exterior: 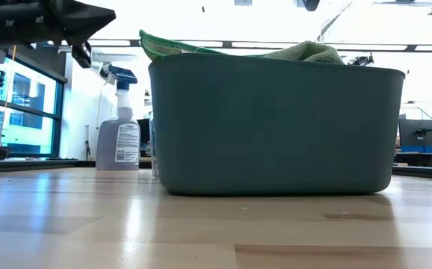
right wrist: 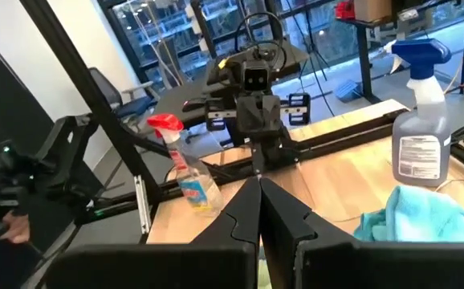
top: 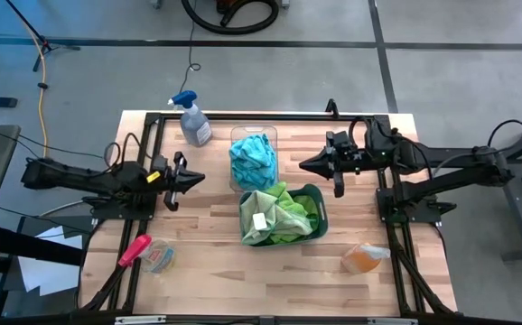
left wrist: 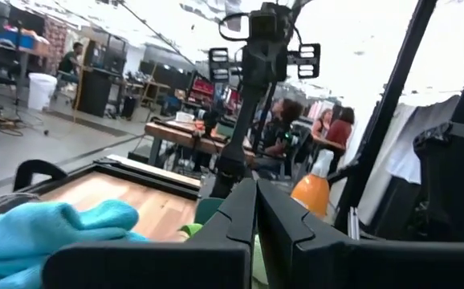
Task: Sort microfiber towel by color & place in baskets
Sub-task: Return to Home Position
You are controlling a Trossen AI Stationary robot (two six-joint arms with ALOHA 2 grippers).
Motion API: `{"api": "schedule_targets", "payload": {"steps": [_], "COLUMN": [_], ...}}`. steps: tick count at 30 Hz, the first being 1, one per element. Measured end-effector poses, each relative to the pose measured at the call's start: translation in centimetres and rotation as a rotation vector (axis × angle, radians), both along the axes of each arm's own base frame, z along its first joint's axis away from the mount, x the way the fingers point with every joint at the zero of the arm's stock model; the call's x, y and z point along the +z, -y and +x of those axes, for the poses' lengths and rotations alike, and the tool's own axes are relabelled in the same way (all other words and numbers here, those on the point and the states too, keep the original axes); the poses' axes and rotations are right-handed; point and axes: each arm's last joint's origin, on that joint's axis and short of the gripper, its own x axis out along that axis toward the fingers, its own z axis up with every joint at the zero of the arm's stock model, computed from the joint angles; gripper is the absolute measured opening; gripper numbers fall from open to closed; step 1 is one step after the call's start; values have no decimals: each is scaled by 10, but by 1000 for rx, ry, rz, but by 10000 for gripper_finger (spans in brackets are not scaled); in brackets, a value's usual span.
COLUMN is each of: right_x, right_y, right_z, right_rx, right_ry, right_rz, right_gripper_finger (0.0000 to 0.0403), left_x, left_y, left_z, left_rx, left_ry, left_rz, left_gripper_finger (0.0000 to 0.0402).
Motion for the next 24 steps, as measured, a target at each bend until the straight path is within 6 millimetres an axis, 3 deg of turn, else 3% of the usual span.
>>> {"api": "schedule_targets", "payload": {"steps": [15,24], "right_x": [9,10], "right_y": [-1,-1], "right_z": [-31,-41], "right_rx": [1,-8], "right_ry": [-5,-27], "right_rz": [0,1], "right_gripper_finger": [0,0], "left_x": [-24,-26], "left_y": [-4,-4], "left_z": [-15,-15], "left_rx": [60,51], "left_ry": [18,4], "left_rz": [-47,-73], "left_gripper_finger": [0,0]}}
